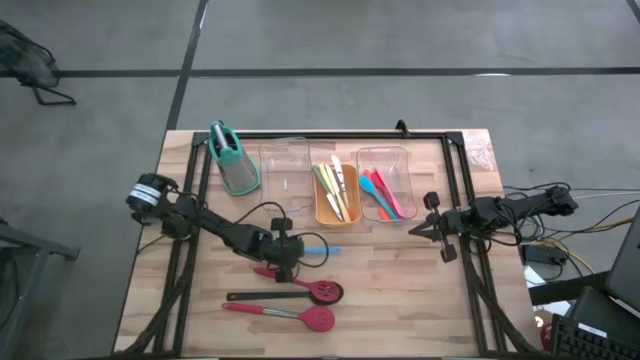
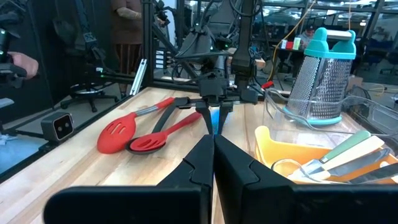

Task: Pick & Place Kitchen Items
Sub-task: Put the blue serving spoon into the left transparent bin

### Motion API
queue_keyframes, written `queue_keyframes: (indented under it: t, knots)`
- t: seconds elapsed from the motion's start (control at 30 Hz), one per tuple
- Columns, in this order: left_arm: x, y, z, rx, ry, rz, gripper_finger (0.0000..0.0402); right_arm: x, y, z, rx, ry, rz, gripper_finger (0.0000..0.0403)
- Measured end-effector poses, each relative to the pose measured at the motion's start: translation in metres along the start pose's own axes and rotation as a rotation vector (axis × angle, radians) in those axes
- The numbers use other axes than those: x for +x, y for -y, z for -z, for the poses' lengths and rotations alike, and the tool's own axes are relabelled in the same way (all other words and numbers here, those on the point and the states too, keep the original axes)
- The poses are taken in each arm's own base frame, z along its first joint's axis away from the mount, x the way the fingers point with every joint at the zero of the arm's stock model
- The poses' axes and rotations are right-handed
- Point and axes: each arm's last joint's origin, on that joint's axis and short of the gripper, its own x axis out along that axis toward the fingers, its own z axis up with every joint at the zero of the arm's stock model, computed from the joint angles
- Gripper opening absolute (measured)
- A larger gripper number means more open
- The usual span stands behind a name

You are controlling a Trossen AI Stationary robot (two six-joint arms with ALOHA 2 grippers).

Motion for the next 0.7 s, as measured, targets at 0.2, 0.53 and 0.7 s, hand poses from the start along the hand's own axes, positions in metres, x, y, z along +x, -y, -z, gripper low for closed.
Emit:
queue_keyframes:
  t: [0.2,0.53,0.7]
  knots:
    - [-0.002,0.001,-0.007,0.001,0.015,-0.001,0.0043,0.000,0.000,0.000,0.000,0.000,0.000,0.0008]
    - [-0.025,-0.006,-0.022,-0.091,0.017,-0.101,0.0053,0.000,0.000,0.000,0.001,0.000,0.000,0.0008]
    - [-0.046,-0.013,-0.029,-0.194,0.089,-0.142,0.0048,0.000,0.000,0.000,0.001,-0.001,0.000,0.0008]
